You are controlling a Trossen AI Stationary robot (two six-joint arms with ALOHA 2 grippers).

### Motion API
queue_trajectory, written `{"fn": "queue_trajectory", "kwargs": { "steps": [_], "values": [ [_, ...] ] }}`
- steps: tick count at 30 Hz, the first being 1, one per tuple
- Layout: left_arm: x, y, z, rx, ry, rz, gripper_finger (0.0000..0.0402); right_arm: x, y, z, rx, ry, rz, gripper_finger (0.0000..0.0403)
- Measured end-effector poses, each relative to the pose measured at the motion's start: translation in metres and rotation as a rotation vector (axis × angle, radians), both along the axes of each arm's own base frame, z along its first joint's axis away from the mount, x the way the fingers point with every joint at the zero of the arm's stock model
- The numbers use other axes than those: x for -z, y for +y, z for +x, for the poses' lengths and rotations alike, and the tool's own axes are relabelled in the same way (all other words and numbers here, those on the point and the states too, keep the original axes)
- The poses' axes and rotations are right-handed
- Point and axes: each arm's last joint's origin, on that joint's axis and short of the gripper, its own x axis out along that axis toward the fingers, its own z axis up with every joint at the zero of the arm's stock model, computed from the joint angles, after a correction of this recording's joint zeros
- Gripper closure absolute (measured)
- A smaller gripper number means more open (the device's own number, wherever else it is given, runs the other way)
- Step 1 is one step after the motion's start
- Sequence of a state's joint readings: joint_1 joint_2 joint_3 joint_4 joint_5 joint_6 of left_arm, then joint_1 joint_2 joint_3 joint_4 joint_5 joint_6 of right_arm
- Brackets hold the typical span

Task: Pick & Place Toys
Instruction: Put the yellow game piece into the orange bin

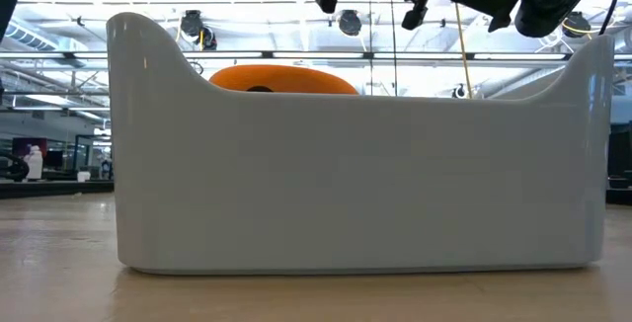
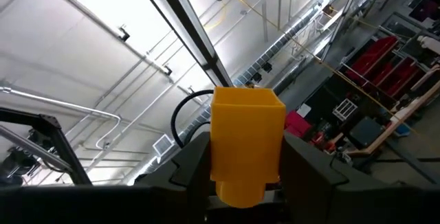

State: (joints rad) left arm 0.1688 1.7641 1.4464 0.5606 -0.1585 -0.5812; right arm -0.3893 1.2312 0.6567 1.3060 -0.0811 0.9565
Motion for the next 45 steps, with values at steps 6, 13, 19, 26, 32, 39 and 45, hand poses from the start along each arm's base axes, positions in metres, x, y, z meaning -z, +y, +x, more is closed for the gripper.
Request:
{"fn": "queue_trajectory", "kwargs": {
  "steps": [6,13,19,26,32,39,45],
  "values": [
    [0.0028,0.0001,0.0006,0.005,0.021,-0.027,0.0151,0.0001,0.0002,0.0001,0.000,0.000,0.000,0.0268],
    [0.0026,0.0000,0.0006,0.006,0.019,-0.028,0.0210,0.0002,0.0001,0.0002,0.000,0.002,0.002,0.0268],
    [0.0025,-0.0002,0.0006,0.008,0.017,-0.033,0.0271,0.0004,-0.0003,0.0002,0.009,0.005,-0.002,0.0268],
    [0.0025,-0.0001,0.0006,0.008,0.019,-0.031,0.0282,0.0003,-0.0002,0.0002,0.008,0.004,-0.001,0.0268],
    [0.0028,-0.0004,0.0007,0.021,0.026,-0.022,0.0289,0.0010,-0.0003,0.0006,0.004,0.012,0.004,0.0256],
    [0.0029,-0.0014,0.0010,0.052,0.036,0.009,0.0289,0.0014,0.0005,0.0014,-0.021,0.027,-0.011,0.0207],
    [0.0005,-0.0015,-0.0007,0.050,0.039,0.030,0.0288,0.0014,-0.0027,0.0001,0.009,0.033,-0.031,0.0173]
  ]
}}
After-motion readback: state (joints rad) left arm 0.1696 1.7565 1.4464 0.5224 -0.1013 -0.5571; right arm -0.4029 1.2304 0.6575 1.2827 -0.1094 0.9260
